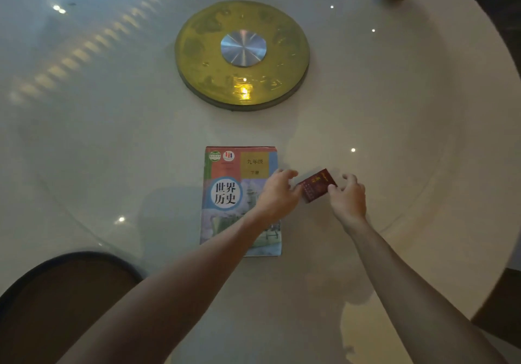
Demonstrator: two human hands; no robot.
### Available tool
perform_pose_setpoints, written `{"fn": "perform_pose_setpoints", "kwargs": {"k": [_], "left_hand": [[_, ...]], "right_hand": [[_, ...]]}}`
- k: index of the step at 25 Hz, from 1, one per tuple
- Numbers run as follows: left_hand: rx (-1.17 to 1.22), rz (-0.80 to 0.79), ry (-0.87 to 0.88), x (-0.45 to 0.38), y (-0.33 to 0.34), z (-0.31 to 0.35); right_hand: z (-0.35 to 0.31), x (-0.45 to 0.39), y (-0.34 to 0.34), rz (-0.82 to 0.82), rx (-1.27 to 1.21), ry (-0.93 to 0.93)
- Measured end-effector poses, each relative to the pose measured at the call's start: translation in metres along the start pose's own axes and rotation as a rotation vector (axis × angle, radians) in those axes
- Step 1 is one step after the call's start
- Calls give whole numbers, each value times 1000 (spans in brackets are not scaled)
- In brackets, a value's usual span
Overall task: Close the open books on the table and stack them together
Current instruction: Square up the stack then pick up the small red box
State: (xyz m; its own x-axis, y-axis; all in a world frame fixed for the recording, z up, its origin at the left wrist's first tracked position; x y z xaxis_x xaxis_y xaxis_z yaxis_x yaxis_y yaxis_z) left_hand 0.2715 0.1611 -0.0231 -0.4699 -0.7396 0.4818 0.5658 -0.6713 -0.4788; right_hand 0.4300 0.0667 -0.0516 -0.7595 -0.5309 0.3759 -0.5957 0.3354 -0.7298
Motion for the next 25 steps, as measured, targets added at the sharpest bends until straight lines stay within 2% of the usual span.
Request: {"fn": "perform_pose_setpoints", "kwargs": {"k": [4,10,16,21,25], "left_hand": [[-36,-74,-93,-13,31,12],[57,-36,-167,-6,39,-7],[186,290,-173,41,-48,-43],[313,488,-301,108,-139,-137],[344,579,-439,171,-182,-224]], "right_hand": [[20,-3,4,-175,-141,13],[7,11,-3,-175,-312,-16],[-76,58,30,-284,-389,-177],[-141,133,119,-465,-276,-296],[-161,205,206,-582,-172,-342]]}}
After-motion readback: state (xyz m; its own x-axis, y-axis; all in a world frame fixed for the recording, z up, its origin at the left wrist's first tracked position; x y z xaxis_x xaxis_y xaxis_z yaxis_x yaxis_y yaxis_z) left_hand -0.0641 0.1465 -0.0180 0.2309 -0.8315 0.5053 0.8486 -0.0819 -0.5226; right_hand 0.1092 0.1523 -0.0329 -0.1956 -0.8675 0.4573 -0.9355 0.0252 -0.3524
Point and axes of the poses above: each hand's wrist, its own x-axis away from the middle knuckle, its own y-axis out of the palm, z = x × y, the point moved 3 cm from there along -x, towards the middle knuckle, and after that the axes turned 5 degrees about -y, right-handed, at the moved point
